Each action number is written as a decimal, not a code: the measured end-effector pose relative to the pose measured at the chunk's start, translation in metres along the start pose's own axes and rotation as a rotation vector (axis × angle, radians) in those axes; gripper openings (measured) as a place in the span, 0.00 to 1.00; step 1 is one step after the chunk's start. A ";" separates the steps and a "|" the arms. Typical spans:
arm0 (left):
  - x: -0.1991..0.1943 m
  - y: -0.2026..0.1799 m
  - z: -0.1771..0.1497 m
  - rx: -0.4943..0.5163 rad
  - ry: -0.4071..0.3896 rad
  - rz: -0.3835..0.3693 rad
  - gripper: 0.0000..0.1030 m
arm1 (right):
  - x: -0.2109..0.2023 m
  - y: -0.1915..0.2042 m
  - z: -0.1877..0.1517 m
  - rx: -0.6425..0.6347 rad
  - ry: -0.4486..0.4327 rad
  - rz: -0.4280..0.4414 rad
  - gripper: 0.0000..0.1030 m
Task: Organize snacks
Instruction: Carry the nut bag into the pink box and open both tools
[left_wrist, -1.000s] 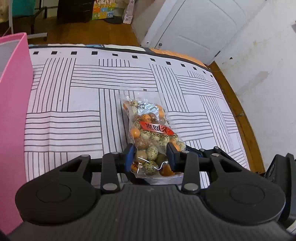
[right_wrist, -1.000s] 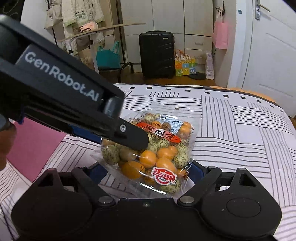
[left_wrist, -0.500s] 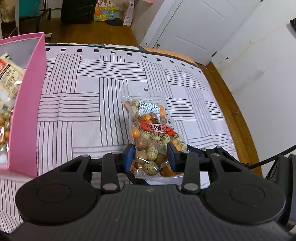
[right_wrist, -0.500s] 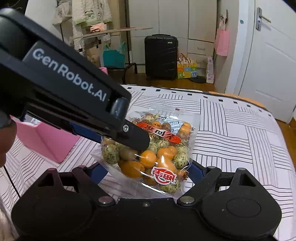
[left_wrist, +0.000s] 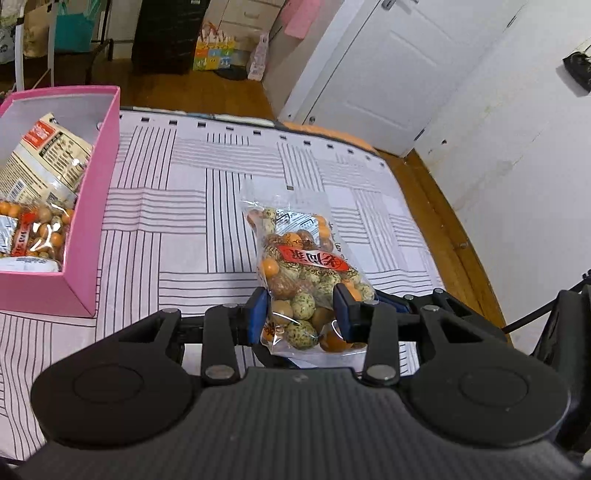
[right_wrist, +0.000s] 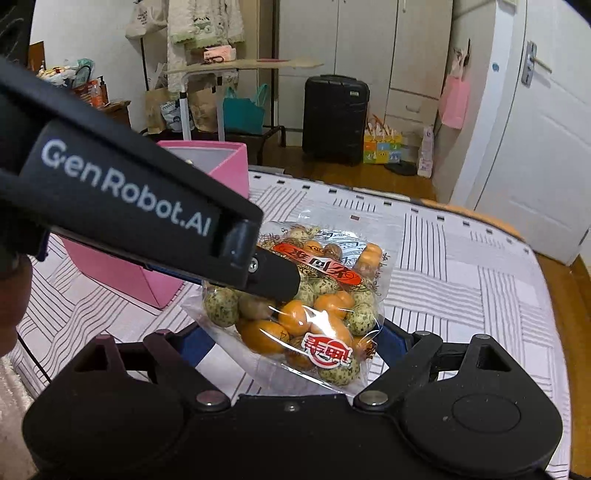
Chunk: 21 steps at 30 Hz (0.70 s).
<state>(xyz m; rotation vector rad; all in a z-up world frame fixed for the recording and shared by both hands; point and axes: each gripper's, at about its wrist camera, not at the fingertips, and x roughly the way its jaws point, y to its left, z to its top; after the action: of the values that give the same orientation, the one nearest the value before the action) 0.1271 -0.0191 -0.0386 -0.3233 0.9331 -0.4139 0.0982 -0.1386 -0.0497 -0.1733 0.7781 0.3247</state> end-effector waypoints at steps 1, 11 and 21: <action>-0.005 0.000 0.000 0.000 -0.010 -0.002 0.35 | -0.003 0.000 0.001 -0.008 -0.005 -0.001 0.89; -0.054 0.018 0.021 -0.005 -0.100 0.030 0.35 | -0.004 0.023 0.047 -0.122 -0.046 0.049 0.89; -0.088 0.098 0.070 -0.093 -0.203 0.105 0.35 | 0.049 0.070 0.110 -0.272 -0.165 0.175 0.89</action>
<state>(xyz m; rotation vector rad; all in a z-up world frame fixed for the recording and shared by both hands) 0.1580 0.1144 0.0193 -0.3915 0.7680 -0.2367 0.1792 -0.0319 -0.0098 -0.3305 0.5847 0.6037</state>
